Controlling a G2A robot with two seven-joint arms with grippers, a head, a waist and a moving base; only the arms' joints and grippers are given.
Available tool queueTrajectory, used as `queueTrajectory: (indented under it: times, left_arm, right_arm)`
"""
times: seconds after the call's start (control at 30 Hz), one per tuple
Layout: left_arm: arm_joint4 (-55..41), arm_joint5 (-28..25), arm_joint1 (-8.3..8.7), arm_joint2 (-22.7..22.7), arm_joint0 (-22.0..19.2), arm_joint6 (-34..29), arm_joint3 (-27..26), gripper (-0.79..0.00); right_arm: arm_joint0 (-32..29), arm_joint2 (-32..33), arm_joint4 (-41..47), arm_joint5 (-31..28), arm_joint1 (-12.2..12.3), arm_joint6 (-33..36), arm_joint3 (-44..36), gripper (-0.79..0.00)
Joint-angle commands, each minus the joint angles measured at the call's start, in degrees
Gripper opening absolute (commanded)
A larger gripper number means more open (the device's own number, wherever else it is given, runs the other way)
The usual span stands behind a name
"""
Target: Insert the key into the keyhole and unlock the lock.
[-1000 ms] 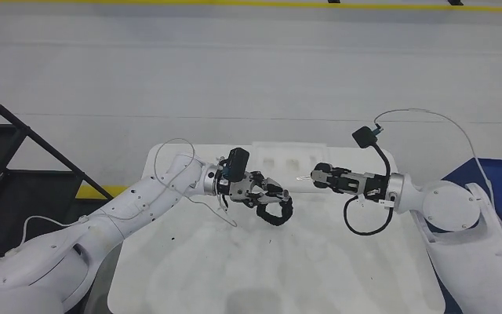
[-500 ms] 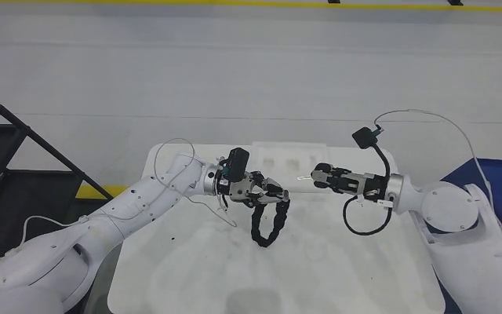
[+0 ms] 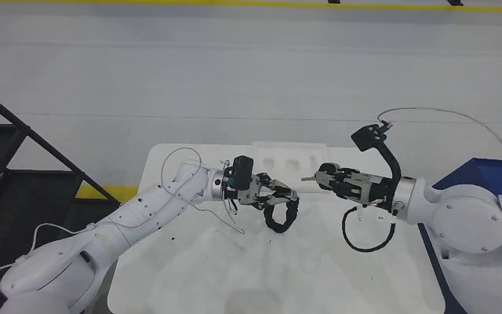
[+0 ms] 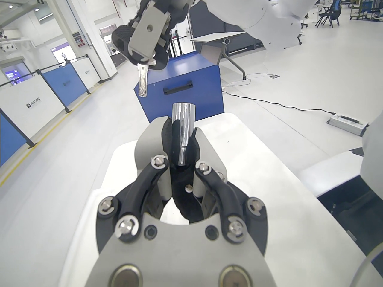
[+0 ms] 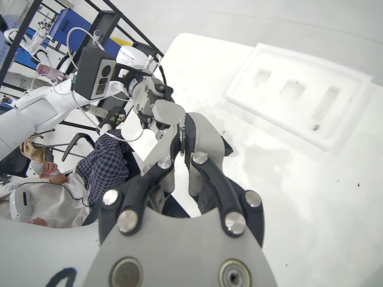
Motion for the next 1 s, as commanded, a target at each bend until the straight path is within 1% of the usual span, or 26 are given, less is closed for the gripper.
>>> queueTrajectory:
  times: [0.0, 0.07, 0.23, 0.4, 0.53, 0.7, 0.97]
  left_arm:
    - [0.68, 1.54, -0.42, -0.29, 0.58, 1.30, 0.62, -0.785]
    - [1.19, 2.88, -0.93, -0.49, 1.10, 2.44, 1.20, -0.785]
    - [1.91, 4.07, -2.43, -0.65, 1.71, 3.88, 3.43, -0.785]
    - [2.31, 3.70, -3.89, -0.76, 1.88, 4.62, 5.37, -0.785]
    - [2.98, 3.50, -4.75, -1.16, 1.92, 5.11, 6.48, -0.785]
    - [4.39, 3.69, -5.34, -2.04, 2.06, 5.44, 7.11, -0.785]
    - [6.31, 3.98, -5.59, -3.91, 2.88, 4.94, 7.02, -0.785]
  right_arm:
    - [-0.02, -0.24, -0.27, 0.26, 0.10, 0.74, -1.10, -0.785]
    - [0.06, -0.55, -0.58, 0.40, 0.20, 1.38, -1.82, -0.785]
    - [0.55, -1.62, -1.40, 0.02, 0.41, 2.88, -2.87, -0.785]
    - [1.25, -3.24, -3.22, -0.41, 0.56, 3.38, -2.56, -0.785]
    - [1.69, -4.22, -4.47, -0.13, 0.64, 3.31, -1.87, -0.785]
    - [1.80, -4.64, -6.36, 1.39, 0.74, 2.45, -1.60, -0.785]
    - [1.56, -4.92, -6.75, 2.79, 0.89, 2.05, -1.64, -0.785]
